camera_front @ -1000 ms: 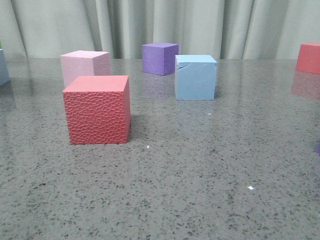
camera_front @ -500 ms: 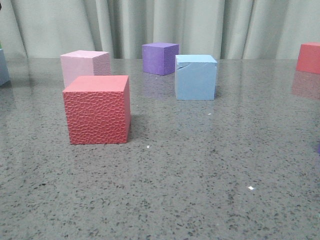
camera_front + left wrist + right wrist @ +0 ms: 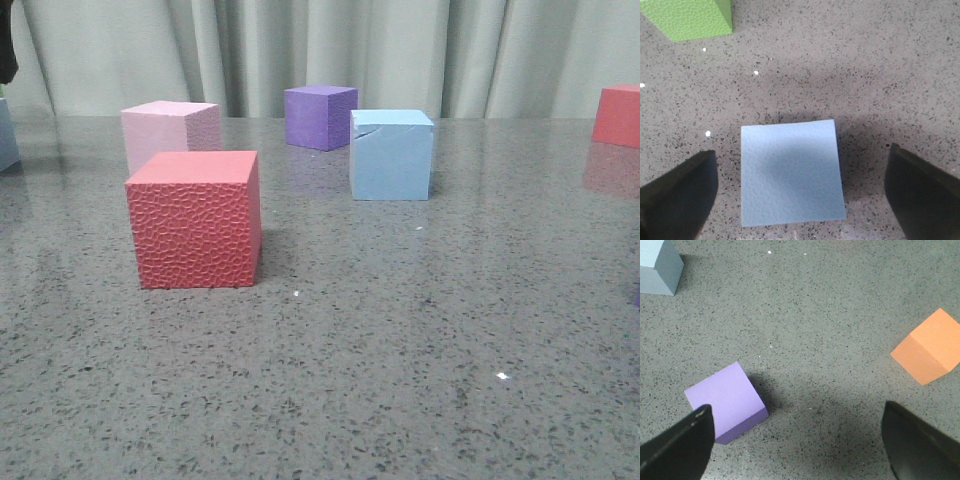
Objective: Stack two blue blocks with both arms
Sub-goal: 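Lower the left gripper over the second light-blue cube, then close the left gripper on the second light-blue cube and lift it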
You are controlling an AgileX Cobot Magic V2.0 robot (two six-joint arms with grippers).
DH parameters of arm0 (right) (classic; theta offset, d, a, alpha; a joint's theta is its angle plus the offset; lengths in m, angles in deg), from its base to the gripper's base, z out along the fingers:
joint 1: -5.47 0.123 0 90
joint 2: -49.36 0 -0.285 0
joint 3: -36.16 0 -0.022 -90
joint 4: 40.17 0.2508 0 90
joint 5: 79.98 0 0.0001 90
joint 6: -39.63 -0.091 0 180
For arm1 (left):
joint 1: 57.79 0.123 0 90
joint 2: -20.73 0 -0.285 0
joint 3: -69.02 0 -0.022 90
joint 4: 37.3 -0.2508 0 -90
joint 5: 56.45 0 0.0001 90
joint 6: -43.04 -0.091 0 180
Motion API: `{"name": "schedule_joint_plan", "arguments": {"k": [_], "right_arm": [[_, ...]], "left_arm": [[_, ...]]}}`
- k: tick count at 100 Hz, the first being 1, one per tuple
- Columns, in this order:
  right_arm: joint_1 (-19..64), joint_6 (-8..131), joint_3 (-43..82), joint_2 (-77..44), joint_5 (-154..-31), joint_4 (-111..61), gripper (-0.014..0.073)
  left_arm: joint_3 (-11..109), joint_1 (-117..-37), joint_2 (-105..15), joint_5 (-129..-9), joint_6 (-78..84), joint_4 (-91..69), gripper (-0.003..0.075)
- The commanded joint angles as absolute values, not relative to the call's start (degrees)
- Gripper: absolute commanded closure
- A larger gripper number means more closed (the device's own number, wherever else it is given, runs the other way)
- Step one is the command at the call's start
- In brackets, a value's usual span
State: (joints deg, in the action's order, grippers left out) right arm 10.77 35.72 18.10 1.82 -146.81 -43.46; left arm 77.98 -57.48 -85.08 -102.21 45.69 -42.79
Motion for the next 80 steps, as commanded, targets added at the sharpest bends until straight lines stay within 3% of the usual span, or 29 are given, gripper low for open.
{"name": "schedule_joint_plan", "arguments": {"k": [1, 80], "right_arm": [[10.45, 36.19, 19.28, 1.85, -143.23, -44.36, -0.0070], [10.45, 36.19, 19.28, 1.85, -143.23, -44.36, -0.0070]], "left_arm": [[79.87, -57.29, -83.59, -98.98, 46.26, -42.70, 0.0081], [79.77, -55.67, -86.47, -99.45, 46.26, -41.23, 0.0081]]}}
